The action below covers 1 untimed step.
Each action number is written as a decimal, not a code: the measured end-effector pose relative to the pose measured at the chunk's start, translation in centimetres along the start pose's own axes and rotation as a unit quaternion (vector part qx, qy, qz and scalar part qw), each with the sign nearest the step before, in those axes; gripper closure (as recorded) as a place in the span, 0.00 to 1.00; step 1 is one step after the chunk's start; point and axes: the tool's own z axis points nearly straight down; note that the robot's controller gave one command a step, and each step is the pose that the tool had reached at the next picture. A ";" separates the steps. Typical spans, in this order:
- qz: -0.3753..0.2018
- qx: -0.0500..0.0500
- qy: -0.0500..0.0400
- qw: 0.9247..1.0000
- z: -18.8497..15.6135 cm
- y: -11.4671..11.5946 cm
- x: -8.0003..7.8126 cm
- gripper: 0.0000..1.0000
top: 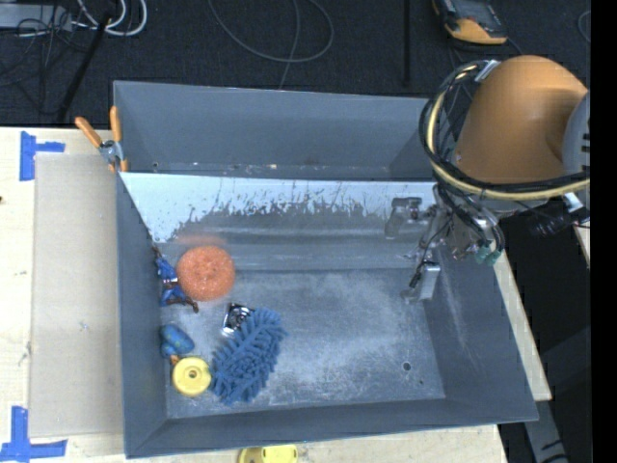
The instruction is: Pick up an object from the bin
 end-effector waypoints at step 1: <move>-0.027 0.001 -0.003 1.000 2.2 2.6 -2.1 0.00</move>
Offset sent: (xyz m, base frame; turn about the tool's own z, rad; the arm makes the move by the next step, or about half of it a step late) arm 0.0135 0.1041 -0.0972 -0.0350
